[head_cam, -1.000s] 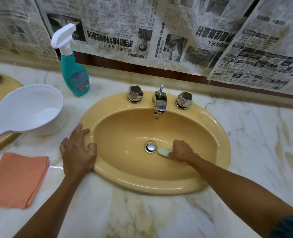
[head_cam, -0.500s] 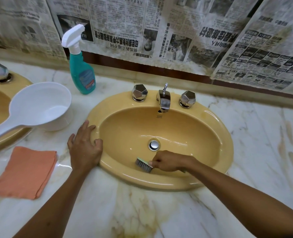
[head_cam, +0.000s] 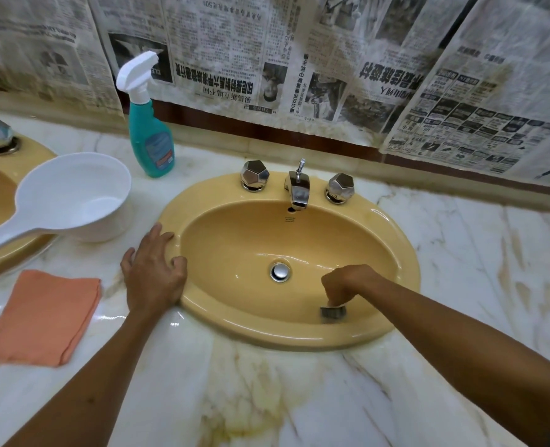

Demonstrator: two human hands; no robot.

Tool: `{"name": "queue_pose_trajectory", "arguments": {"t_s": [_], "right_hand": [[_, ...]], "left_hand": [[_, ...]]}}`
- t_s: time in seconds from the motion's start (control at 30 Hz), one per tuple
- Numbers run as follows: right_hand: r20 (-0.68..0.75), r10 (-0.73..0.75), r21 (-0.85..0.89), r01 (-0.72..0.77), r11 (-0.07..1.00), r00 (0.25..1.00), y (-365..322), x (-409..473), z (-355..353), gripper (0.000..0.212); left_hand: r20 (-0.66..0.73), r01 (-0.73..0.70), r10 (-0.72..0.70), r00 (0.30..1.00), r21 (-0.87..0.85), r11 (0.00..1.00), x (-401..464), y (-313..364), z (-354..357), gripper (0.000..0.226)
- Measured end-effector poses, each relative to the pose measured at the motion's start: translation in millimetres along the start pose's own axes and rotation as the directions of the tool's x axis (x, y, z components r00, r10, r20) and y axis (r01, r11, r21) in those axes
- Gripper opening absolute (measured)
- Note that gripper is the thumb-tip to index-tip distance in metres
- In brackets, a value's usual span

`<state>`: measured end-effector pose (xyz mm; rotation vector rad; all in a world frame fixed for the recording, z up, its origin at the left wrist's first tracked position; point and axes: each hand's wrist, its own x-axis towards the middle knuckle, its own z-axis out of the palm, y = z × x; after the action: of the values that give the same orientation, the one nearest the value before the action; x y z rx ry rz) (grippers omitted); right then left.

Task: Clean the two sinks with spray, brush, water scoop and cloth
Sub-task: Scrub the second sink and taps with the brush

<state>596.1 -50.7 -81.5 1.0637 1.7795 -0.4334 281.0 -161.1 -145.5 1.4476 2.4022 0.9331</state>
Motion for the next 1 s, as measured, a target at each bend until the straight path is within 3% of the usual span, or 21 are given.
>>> {"name": "queue_pose_trajectory", "arguments": {"t_s": [0.03, 0.07, 0.13, 0.2, 0.23, 0.3, 0.37, 0.4, 0.47, 0.53, 0.6, 0.63, 0.7, 0.73, 0.8, 0.87, 0.93, 1.0], "right_hand": [[0.009, 0.009, 0.009, -0.009, 1.0, 1.0, -1, 0, 1, 0.019], [0.017, -0.034, 0.132, 0.032, 0.991, 0.999, -5, -2, -1, 0.021], [0.012, -0.201, 0.468, 0.172, 0.867, 0.98, -19, -13, -9, 0.02], [0.02, -0.255, 0.612, 0.19, 0.768, 0.967, -22, -21, -12, 0.012], [0.047, -0.212, 0.563, 0.149, 0.813, 0.976, -13, -19, -10, 0.009], [0.048, -0.006, 0.223, -0.005, 0.975, 0.999, 14, -17, -3, 0.009], [-0.079, 0.158, -0.166, -0.169, 0.972, 0.984, 39, -15, 8, 0.018], [-0.122, 0.16, -0.218, -0.184, 0.958, 0.979, 43, -15, 11, 0.026], [-0.107, 0.068, 0.021, -0.066, 0.998, 0.992, 34, -17, 10, 0.021], [0.036, -0.085, 0.478, 0.058, 0.876, 0.996, 22, -22, 6, 0.014], [0.119, -0.141, 0.609, 0.04, 0.792, 0.983, 24, -28, 3, 0.012], [0.126, -0.091, 0.513, 0.013, 0.858, 0.988, 33, -28, 3, 0.013], [0.01, 0.114, 0.095, -0.114, 0.989, 0.993, 54, -29, -1, 0.01], [-0.152, 0.173, -0.104, -0.19, 0.976, 0.973, 63, -29, -3, 0.017], [-0.478, 0.119, -0.303, -0.29, 0.908, 0.87, 75, -35, -11, 0.023], [-0.61, 0.008, -0.419, -0.331, 0.845, 0.793, 77, -38, -15, 0.024], [-0.507, -0.001, -0.444, -0.261, 0.857, 0.862, 78, -35, -13, 0.023], [-0.197, 0.084, -0.384, -0.156, 0.91, 0.977, 77, -34, -10, 0.034]], "left_hand": [[0.001, -0.001, 0.001, 1.0, -0.001, 1.0, 0, 1, 0, 0.054], [0.002, -0.003, 0.003, 1.0, 0.0, 1.0, 0, 2, 0, 0.054], [0.005, -0.005, 0.004, 1.0, 0.006, 1.0, 0, 3, -1, 0.055], [0.014, -0.003, 0.003, 1.0, 0.011, 1.0, -1, 3, -2, 0.055], [0.019, -0.006, 0.006, 1.0, 0.017, 1.0, -1, 2, -3, 0.056], [0.03, -0.018, 0.017, 0.999, 0.036, 0.999, -2, 2, -3, 0.056], [0.035, -0.019, 0.017, 0.999, 0.056, 0.998, -1, 2, -3, 0.058], [0.037, -0.016, 0.013, 0.999, 0.061, 0.998, -1, 2, -2, 0.058], [0.049, -0.005, 0.001, 0.999, 0.068, 0.998, -1, 3, -2, 0.061], [0.075, 0.005, -0.011, 0.997, 0.078, 0.997, 0, 5, -3, 0.063], [0.094, 0.023, -0.033, 0.995, 0.105, 0.994, -2, 10, -4, 0.065], [0.099, 0.027, -0.04, 0.994, 0.13, 0.991, -3, 12, -4, 0.066], [0.101, 0.039, -0.056, 0.993, 0.17, 0.985, -6, 17, -4, 0.067], [0.101, 0.051, -0.07, 0.992, 0.177, 0.983, -7, 19, -4, 0.068], [0.108, 0.077, -0.099, 0.989, 0.194, 0.978, -8, 23, -4, 0.067], [0.122, 0.112, -0.142, 0.982, 0.228, 0.967, -9, 28, -1, 0.059], [0.124, 0.179, -0.215, 0.969, 0.252, 0.951, -10, 36, 5, 0.055], [0.13, 0.246, -0.283, 0.95, 0.242, 0.938, -14, 45, 10, 0.065]]}}
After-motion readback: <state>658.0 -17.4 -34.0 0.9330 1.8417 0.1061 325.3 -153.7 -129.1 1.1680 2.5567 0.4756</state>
